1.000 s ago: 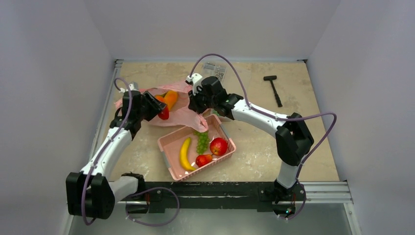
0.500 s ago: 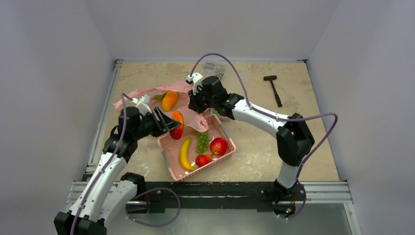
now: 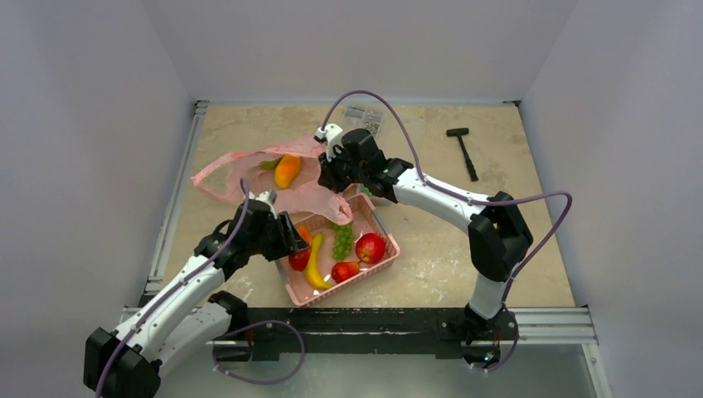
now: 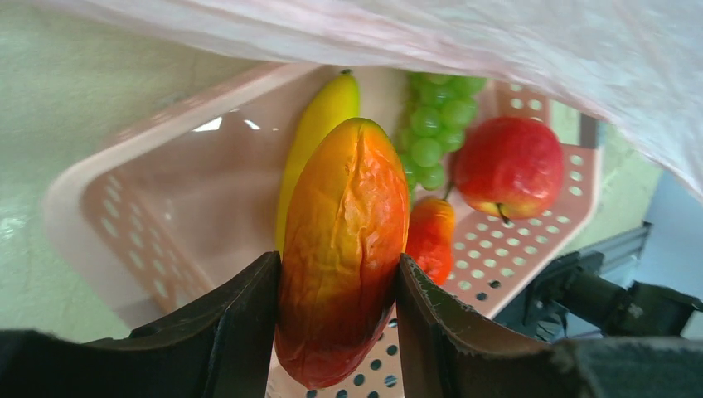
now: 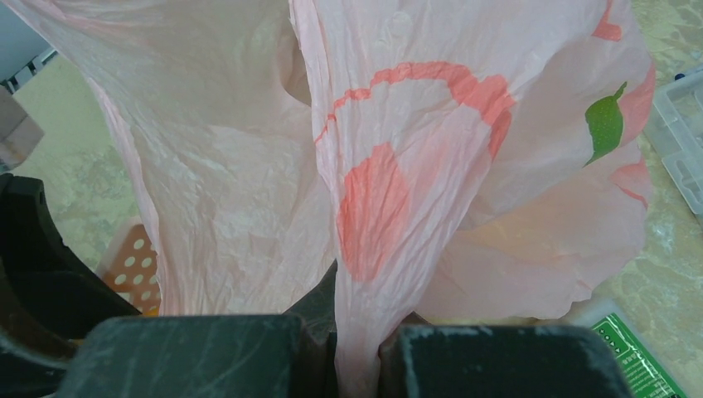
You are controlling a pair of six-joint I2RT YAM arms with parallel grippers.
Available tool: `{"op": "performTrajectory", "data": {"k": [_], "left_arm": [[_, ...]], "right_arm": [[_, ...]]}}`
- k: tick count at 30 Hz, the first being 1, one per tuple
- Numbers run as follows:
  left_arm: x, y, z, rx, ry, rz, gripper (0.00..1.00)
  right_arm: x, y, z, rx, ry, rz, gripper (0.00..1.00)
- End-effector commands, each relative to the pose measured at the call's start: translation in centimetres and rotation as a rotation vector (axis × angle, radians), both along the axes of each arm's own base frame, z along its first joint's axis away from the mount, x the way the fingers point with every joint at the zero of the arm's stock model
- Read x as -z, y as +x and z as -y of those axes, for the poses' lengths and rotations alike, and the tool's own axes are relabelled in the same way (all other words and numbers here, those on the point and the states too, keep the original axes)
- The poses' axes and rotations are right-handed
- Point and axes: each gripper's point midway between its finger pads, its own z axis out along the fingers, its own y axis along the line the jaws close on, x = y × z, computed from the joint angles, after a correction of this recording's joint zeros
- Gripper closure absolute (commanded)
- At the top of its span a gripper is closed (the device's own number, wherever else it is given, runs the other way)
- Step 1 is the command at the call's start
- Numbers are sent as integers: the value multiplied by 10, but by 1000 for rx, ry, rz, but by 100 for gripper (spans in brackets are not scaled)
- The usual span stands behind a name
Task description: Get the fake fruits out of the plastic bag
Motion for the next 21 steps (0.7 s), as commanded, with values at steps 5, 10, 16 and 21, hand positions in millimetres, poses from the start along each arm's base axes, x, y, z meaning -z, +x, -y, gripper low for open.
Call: {"op": "performTrajectory", "data": {"k": [5, 10, 16, 21], "left_arm": [[17, 1, -33, -123, 166, -23, 50], [14, 3, -31, -128, 141, 2, 35], [5, 1, -33, -112, 145, 23, 24], [-29, 12, -29, -108, 99, 142, 27]], "right_arm": [[-27, -1, -7, -28, 65, 50, 100], [-27, -1, -6, -25, 63, 49, 100], [-25, -2, -8, -37, 63, 41, 100], [-27, -3, -7, -38, 66, 41, 100]]}}
